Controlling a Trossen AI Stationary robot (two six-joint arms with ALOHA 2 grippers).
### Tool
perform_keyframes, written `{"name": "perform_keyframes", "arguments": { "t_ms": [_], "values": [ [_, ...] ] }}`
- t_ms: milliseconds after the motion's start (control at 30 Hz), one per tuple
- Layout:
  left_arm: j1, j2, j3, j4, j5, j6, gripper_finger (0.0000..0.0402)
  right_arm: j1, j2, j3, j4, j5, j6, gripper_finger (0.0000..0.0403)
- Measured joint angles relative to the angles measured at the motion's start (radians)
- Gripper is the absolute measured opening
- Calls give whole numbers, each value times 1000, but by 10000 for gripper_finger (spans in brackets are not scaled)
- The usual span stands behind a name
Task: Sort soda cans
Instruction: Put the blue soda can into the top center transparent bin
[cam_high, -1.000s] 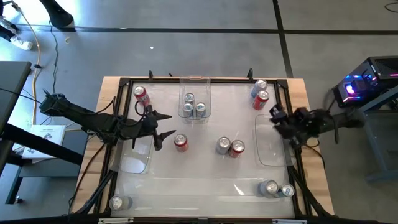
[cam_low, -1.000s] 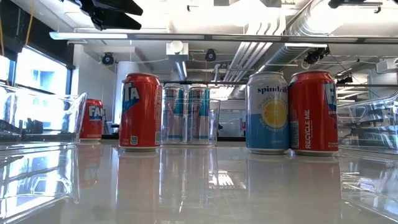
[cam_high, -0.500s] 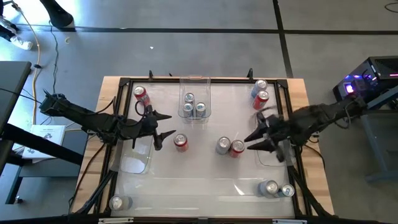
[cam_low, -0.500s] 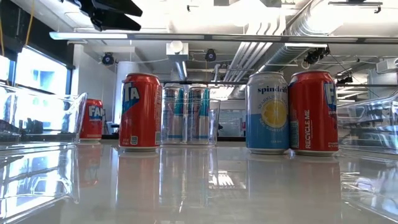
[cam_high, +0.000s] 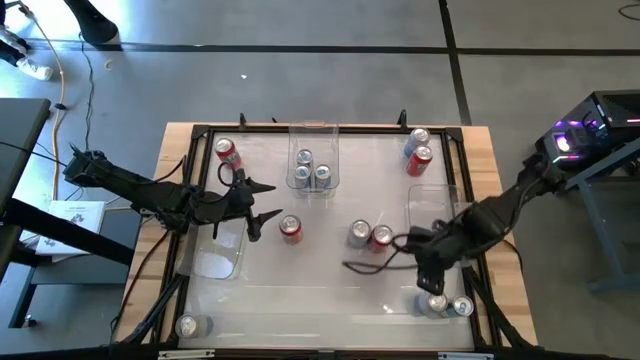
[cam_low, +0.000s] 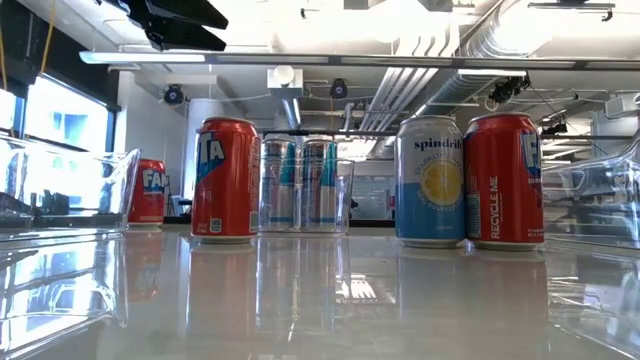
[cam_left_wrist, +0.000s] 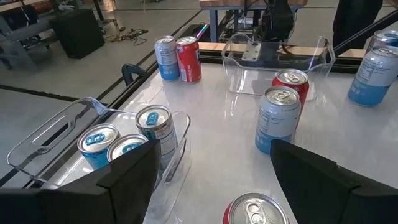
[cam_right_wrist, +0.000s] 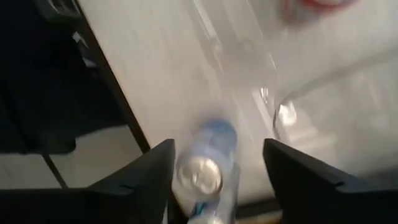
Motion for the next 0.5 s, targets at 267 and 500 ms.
{"name": "perform_keyframes", "arguments": {
  "t_ms": [267,500],
  "values": [
    [0,0,0,0,0,0,295,221,27,0,-124,-18,302,292],
    [-1,0,0,-1,0,0,295,410,38,0,-159,62,561,294]
  ]
}}
